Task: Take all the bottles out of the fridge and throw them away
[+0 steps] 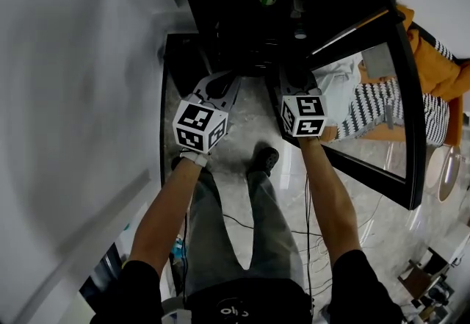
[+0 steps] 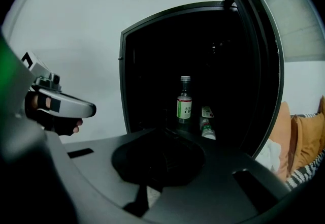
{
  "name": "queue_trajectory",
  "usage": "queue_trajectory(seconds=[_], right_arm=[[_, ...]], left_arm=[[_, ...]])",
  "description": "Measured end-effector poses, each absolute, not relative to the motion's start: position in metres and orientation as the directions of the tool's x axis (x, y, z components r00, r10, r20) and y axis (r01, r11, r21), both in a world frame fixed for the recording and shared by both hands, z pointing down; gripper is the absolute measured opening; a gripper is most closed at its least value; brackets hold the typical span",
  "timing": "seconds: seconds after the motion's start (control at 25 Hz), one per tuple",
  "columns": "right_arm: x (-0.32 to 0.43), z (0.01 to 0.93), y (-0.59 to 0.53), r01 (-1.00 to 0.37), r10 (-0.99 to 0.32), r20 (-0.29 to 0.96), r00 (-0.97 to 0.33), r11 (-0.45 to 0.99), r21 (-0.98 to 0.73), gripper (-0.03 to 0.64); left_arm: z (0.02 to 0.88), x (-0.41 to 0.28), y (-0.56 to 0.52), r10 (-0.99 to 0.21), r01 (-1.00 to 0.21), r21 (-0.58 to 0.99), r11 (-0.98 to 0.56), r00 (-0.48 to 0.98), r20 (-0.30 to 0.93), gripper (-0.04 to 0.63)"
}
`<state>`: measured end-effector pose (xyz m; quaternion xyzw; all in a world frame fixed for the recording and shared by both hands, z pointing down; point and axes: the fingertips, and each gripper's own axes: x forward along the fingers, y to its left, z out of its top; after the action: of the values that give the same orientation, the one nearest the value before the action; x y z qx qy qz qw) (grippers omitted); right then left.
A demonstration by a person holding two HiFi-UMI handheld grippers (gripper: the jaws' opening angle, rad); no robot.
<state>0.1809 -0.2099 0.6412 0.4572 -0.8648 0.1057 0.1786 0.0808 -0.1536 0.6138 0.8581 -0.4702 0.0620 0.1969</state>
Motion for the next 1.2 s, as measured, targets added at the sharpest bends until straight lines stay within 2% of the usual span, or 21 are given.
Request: queue_trajectory(seconds=[0.44, 0.92, 1.2], right_arm=[[0.179, 0.638, -0.233, -0.84, -0.783, 0.359, -0.508, 0.543, -0.004, 0.008], [0.161, 0.62, -0.298, -0.859, -0.831, 0.251, -0.496, 0.512, -0.001, 0.015], [0.155, 0.635, -0.333, -0.868, -0.839, 0.238, -0.49, 0.494, -0.048, 0.182]], left_arm=[[0.613, 0.089, -0.17, -0.779, -0.821, 0.245, -0.515, 0.568, 0.266, 0.003], [0.593, 0.078, -0.207, -0.804, -0.827, 0.169, -0.536, 0.561, 0.198, 0.003], [0.604, 0.079, -0.217, -0.815, -0.829, 0.147, -0.54, 0.558, 0.155, 0.003]])
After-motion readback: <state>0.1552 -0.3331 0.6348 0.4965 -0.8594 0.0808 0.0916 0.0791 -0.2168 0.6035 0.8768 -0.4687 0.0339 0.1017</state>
